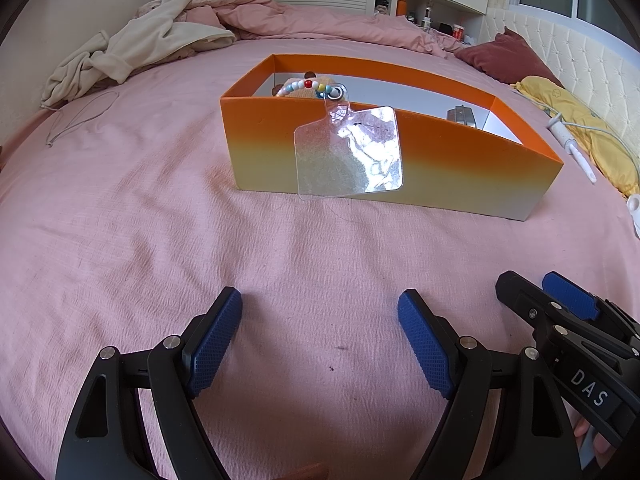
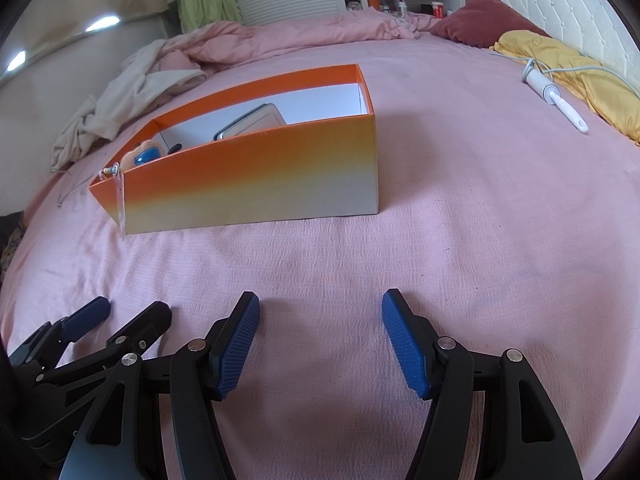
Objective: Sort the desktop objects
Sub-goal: 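Move both tools over the orange box of items, then grasp the plush keychain with the left tool while the right tool grasps the silver tin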
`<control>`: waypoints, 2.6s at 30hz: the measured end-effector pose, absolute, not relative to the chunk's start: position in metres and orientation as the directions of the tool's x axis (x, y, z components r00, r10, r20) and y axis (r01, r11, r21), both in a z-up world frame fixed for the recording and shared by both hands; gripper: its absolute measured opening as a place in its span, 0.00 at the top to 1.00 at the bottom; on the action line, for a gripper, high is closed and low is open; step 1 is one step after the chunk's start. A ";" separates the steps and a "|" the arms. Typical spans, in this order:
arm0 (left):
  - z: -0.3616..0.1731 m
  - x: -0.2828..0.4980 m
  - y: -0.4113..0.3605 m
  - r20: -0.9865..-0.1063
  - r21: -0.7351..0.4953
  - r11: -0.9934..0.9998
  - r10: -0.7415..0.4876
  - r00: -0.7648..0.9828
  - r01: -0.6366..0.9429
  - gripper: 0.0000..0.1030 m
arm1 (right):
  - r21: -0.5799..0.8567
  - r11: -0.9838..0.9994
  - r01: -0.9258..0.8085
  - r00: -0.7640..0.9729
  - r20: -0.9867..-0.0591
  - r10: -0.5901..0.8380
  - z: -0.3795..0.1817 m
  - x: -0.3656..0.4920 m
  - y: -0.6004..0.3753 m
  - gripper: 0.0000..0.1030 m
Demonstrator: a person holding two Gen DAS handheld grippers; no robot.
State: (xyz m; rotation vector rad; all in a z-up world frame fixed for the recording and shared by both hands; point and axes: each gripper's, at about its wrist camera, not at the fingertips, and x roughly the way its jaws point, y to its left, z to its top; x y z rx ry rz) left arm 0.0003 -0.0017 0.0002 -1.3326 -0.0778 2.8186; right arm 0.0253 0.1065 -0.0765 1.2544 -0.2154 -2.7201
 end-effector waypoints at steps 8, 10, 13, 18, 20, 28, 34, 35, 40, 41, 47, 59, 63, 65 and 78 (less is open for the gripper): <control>-0.002 0.004 -0.017 -0.777 -0.060 -0.998 0.048 -0.627 -0.003 0.22 | 0.192 -0.979 0.065 -0.641 -0.744 -0.189 -0.077 0.024 0.106 0.38; -0.001 0.004 -0.017 -0.780 -0.059 -0.998 0.049 -0.624 -0.004 0.22 | 0.193 -0.979 0.065 -0.641 -0.744 -0.189 -0.078 0.025 0.108 0.38; 0.000 0.001 -0.016 -0.781 -0.054 -0.999 0.046 -0.623 -0.007 0.22 | 0.195 -0.979 0.066 -0.642 -0.743 -0.191 -0.078 0.024 0.109 0.38; 0.007 0.001 -0.018 -0.789 -0.071 -0.997 0.074 -0.610 -0.030 0.22 | 0.196 -0.978 0.066 -0.639 -0.744 -0.193 -0.073 0.023 0.109 0.37; 0.012 0.001 -0.026 -0.783 -0.121 -0.993 0.106 -0.613 -0.018 0.22 | 0.190 -0.980 0.066 -0.643 -0.743 -0.187 -0.069 0.024 0.110 0.37; 0.088 -0.025 -0.049 -0.682 -0.177 -0.981 0.181 -0.708 -0.080 0.22 | 0.345 -0.938 0.032 -0.741 -0.621 -0.254 -0.022 0.020 0.145 0.41; 0.118 -0.091 -0.009 -0.733 -0.001 -0.964 0.182 -0.655 -0.267 0.49 | 0.327 -0.943 0.054 -0.763 -0.596 -0.251 0.029 -0.019 0.144 0.41; 0.113 -0.101 -0.004 -0.760 0.014 -0.956 0.179 -0.625 -0.292 0.49 | 0.322 -0.946 0.048 -0.769 -0.592 -0.241 0.034 -0.020 0.144 0.41; 0.077 -0.136 0.016 -0.854 0.108 -0.923 0.104 -0.509 -0.370 0.49 | 0.366 -0.930 0.028 -0.779 -0.575 -0.250 0.030 -0.010 0.156 0.41; 0.069 -0.139 0.016 -0.868 0.107 -0.922 0.096 -0.487 -0.372 0.49 | 0.368 -0.930 0.023 -0.774 -0.582 -0.250 0.026 -0.009 0.158 0.41; 0.043 -0.143 -0.004 -0.900 0.026 -0.948 0.116 -0.420 -0.317 0.65 | 0.380 -0.925 -0.012 -0.749 -0.616 -0.243 0.009 -0.010 0.167 0.41; 0.069 -0.129 -0.034 -0.842 -0.110 -0.960 0.227 -0.489 -0.257 0.68 | 0.304 -0.947 0.103 -0.707 -0.647 -0.285 0.032 -0.047 0.122 0.39; 0.082 -0.126 -0.049 -0.819 -0.139 -0.967 0.233 -0.523 -0.214 0.68 | 0.226 -0.965 0.133 -0.631 -0.731 -0.258 0.020 -0.077 0.087 0.39; 0.087 -0.124 -0.057 -0.807 -0.158 -0.967 0.244 -0.539 -0.200 0.68 | 0.184 -0.972 0.145 -0.592 -0.772 -0.234 0.008 -0.088 0.072 0.39; 0.082 -0.119 -0.061 -0.800 -0.182 -0.966 0.255 -0.543 -0.186 0.74 | 0.276 -0.952 0.130 -0.547 -0.781 -0.301 -0.032 -0.095 0.083 0.77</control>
